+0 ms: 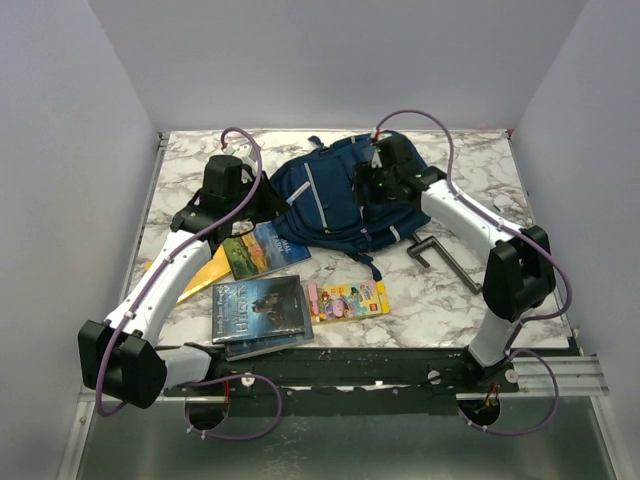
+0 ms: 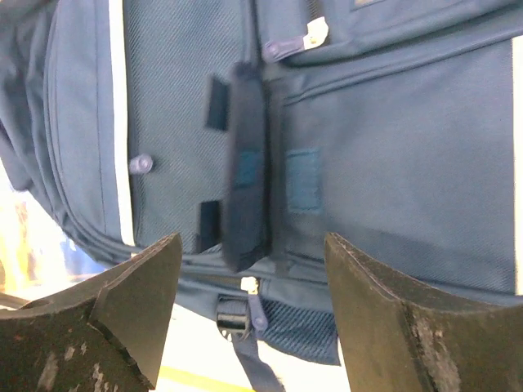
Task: Pack the student bag
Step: Place the stationery in the student bag.
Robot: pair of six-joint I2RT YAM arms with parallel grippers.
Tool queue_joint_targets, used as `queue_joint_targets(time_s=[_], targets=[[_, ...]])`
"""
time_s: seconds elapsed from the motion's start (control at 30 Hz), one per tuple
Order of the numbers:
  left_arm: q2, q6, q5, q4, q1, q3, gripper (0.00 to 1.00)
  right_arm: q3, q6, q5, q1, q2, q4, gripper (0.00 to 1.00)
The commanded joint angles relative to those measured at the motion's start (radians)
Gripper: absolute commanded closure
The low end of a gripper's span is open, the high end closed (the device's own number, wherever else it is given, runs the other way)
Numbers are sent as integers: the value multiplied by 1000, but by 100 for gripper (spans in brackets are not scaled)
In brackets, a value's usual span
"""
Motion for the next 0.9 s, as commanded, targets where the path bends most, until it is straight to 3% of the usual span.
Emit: queue_joint_targets(time_s=[0.0, 0.17, 0.33, 0.47, 0.53, 0.67, 0.77, 0.87], targets=[[-18, -9, 25, 22, 6, -11, 100, 15, 55, -212, -43, 48, 70, 32], [-19, -7, 27, 26, 7, -12, 100, -33, 165, -375, -42, 113, 228, 52], [-22, -7, 24, 28, 7, -15, 100, -107, 254, -488, -5, 193, 379, 55], [-21, -8, 25, 30, 8, -17, 100, -159, 275, -513, 26, 243, 434, 52], [-19, -9, 28, 31, 9, -17, 100, -178, 261, -524, 26, 247, 440, 46], [-23, -8, 29, 30, 9, -17, 100, -107, 172, -400, 26, 213, 279, 31], [-37, -15, 40, 34, 10, -19, 100, -6, 120, -342, 26, 193, 115, 29], [-42, -20, 52, 36, 10, -19, 100, 14, 91, -318, 26, 119, 56, 27]])
